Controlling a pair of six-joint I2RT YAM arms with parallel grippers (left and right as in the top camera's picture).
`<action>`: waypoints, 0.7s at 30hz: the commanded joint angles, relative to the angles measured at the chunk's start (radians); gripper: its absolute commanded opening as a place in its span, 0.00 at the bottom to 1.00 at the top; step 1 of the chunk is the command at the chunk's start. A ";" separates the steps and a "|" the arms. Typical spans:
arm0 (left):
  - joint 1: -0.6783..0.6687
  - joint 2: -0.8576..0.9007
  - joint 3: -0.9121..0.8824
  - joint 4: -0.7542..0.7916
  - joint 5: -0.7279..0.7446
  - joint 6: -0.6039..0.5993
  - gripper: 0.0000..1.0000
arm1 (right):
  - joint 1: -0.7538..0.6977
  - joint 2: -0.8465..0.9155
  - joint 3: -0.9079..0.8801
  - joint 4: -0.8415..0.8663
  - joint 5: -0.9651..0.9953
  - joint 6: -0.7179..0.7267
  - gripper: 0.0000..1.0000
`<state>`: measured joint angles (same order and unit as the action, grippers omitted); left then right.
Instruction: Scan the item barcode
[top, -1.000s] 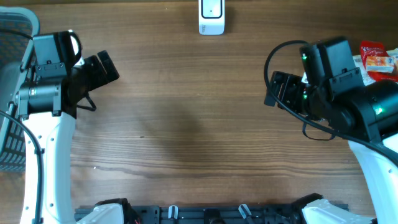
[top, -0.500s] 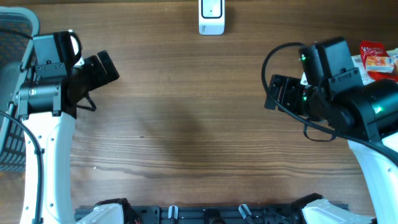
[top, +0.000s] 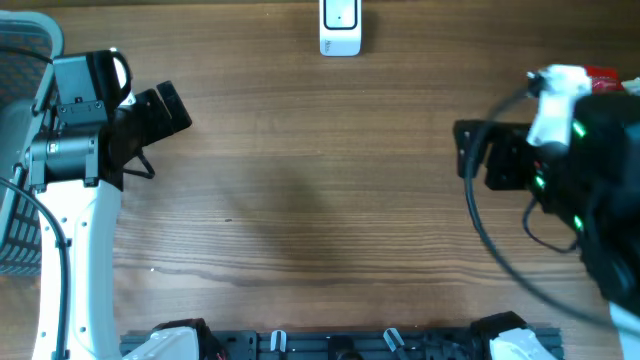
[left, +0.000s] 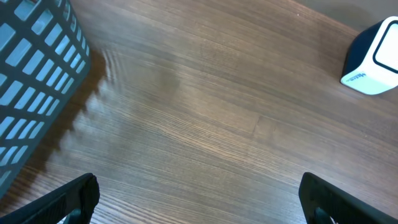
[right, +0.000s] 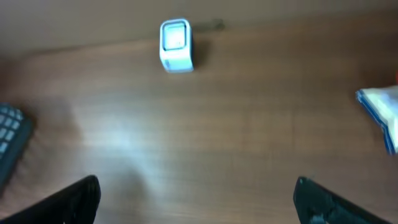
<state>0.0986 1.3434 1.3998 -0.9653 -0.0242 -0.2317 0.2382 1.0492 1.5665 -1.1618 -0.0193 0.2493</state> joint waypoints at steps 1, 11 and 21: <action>0.005 -0.006 0.003 0.002 0.001 -0.015 1.00 | -0.063 -0.135 -0.208 0.119 -0.172 -0.183 1.00; 0.005 -0.006 0.003 0.003 0.001 -0.015 1.00 | -0.189 -0.536 -0.809 0.485 -0.312 -0.203 1.00; 0.005 -0.006 0.003 0.003 0.001 -0.015 1.00 | -0.212 -0.834 -1.197 0.848 -0.390 -0.248 1.00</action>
<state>0.0986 1.3434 1.3998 -0.9649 -0.0246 -0.2314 0.0406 0.3016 0.4568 -0.3759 -0.3695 0.0231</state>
